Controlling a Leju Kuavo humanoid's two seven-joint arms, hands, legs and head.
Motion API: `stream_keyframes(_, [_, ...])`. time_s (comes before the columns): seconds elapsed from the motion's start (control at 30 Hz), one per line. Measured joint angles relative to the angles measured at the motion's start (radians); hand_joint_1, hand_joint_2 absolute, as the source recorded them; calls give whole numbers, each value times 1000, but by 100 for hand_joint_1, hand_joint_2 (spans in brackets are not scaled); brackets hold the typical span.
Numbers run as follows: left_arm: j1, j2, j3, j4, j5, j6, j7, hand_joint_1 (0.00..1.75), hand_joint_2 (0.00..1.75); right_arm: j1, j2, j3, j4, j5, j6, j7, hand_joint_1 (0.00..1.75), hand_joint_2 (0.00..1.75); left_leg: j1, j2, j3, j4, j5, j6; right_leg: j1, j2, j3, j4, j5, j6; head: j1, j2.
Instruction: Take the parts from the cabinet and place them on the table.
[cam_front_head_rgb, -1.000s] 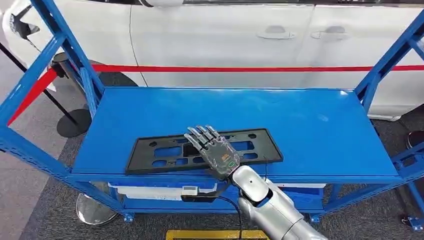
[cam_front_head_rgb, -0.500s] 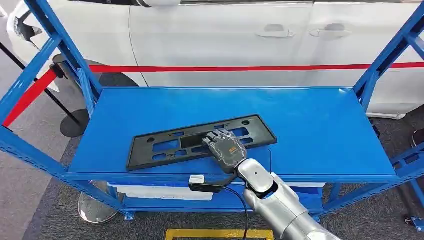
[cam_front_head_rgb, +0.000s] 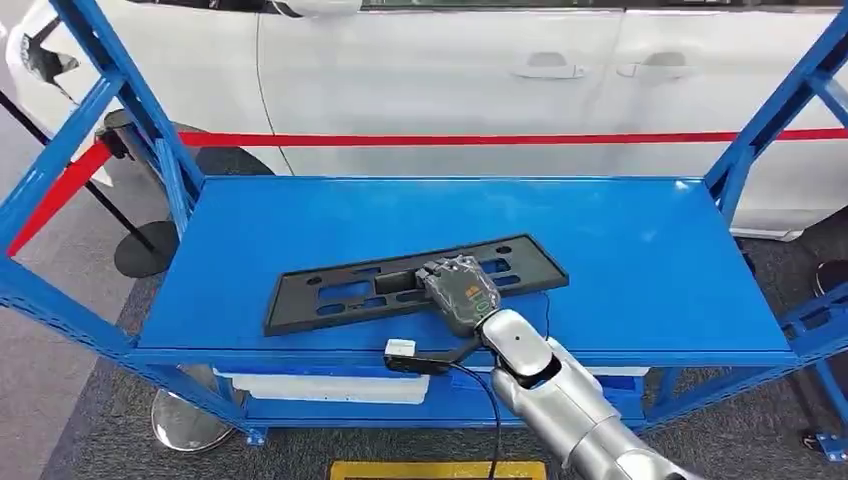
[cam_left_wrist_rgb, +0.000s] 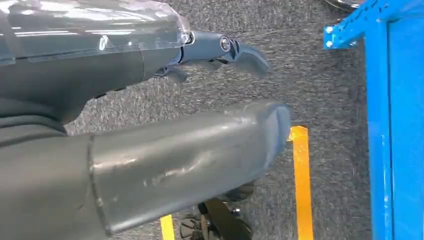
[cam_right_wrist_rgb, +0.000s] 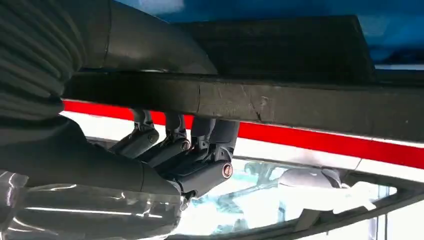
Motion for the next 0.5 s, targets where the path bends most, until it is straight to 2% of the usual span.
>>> stream_keyframes(0.03, [-1, -1, 0, 0, 0, 0, 0, 0, 0, -2, -2, -2, 0, 0, 1, 0, 169, 175, 0, 0, 1, -3, 1, 7, 1, -1, -16, 33, -26, 5, 3, 0])
stream_keyframes(0.1, [-3, -2, 0, 0, 0, 0, 2, 0, 0, 0, -8, -2, 2, -1, 4, 0, 175, 175, 0, 1, -3, -4, 3, 11, -5, -1, -91, 185, -105, 13, 6, 0])
stream_keyframes(0.13, [-3, -4, 1, 0, 0, 0, 2, 0, 0, 4, -10, -2, 2, -4, 3, -1, 175, 175, 0, 1, -4, -3, 3, 11, -8, -1, -125, 253, -130, 17, 6, 0])
stream_keyframes(0.17, [-3, -5, 2, 0, 0, 0, 5, 0, 0, 9, -11, -3, 2, -18, -4, -8, 175, 175, 0, 1, -5, -3, 3, 11, -11, -1, -145, 290, -133, 19, 6, 0])
stream_keyframes(0.2, [-2, -7, 6, 0, 0, 0, 6, 0, 0, 16, -11, -5, -2, -40, -13, -21, 175, 175, 1, 1, -3, -3, 3, 11, -15, -2, -139, 277, -112, 21, 6, 0])
stream_keyframes(0.23, [-2, -10, 11, 0, 0, 0, 8, 0, 0, 24, -11, -10, -9, -58, -19, -31, 175, 175, 2, 0, -3, -2, 2, 10, -18, -3, -114, 226, -75, 21, 6, 0])
stream_keyframes(0.3, [-2, -14, 17, 0, 0, 0, 8, 0, 0, 29, -11, -14, -23, -69, -21, -38, 175, 175, 4, -3, -1, 2, -1, 3, -22, -4, -26, 55, 7, 19, 6, 0])
stream_keyframes(0.33, [-2, -14, 18, 0, 0, 0, 8, 0, 0, 30, -11, -17, -28, -79, -23, -44, 175, 175, 0, -4, -2, 5, -3, -4, -21, -4, -2, 0, 4, 16, 7, 0])
stream_keyframes(0.4, [-3, -16, 23, 0, 0, 2, 8, 0, 0, 50, -6, -24, -57, -138, -37, -74, 175, 175, -4, -6, -4, 6, -1, -19, -13, -1, -3, -5, 6, 7, 1, 0])
stream_keyframes(0.47, [-1, -18, 30, 0, 1, 4, 8, 0, 0, 84, -7, -41, -105, -218, -55, -111, 175, 175, 2, -6, -2, -1, 2, -33, -8, -1, -4, -8, 10, -7, 3, 0])
stream_keyframes(0.5, [-1, -19, 36, 0, 1, 5, 8, 0, 0, 96, -5, -45, -137, -240, -58, -117, 175, 175, 6, -5, -6, 4, -5, -38, -17, -1, 0, -18, 17, -18, 1, 0])
